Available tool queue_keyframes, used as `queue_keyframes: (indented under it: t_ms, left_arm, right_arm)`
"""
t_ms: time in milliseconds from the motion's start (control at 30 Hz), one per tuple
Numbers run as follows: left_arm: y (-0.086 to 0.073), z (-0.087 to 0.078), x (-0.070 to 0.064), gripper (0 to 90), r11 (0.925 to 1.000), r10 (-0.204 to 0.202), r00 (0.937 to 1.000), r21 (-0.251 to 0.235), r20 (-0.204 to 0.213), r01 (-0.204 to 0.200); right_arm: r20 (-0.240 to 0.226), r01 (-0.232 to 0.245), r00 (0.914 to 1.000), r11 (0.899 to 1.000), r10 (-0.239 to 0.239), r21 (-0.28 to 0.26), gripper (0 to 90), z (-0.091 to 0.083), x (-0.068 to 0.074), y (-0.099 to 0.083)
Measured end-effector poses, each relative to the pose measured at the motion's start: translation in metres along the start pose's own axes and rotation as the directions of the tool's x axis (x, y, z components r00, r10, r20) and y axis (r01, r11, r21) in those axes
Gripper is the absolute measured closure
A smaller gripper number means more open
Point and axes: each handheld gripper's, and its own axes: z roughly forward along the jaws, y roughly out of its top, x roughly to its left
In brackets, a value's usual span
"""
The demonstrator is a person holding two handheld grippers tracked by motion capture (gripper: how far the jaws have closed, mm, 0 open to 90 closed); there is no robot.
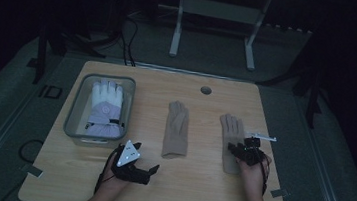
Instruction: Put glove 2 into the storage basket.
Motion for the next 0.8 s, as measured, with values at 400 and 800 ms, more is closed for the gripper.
queue_keyframes:
  t_ms: [400,800]
  left_arm:
    - [0.000,0.000,0.000,0.0,1.0000,0.000,1.0000,0.000,0.002,0.000]
    - [0.000,0.000,0.000,0.0,1.0000,-0.002,1.0000,0.003,0.005,0.002]
  right_arm:
    - [-0.018,0.233,0.9722,0.972,-0.233,-0.031,50.4,-0.008,-0.002,0.011]
    - [0.002,0.364,0.9314,0.931,-0.364,0.009,45.3,0.011,-0.014,0.018]
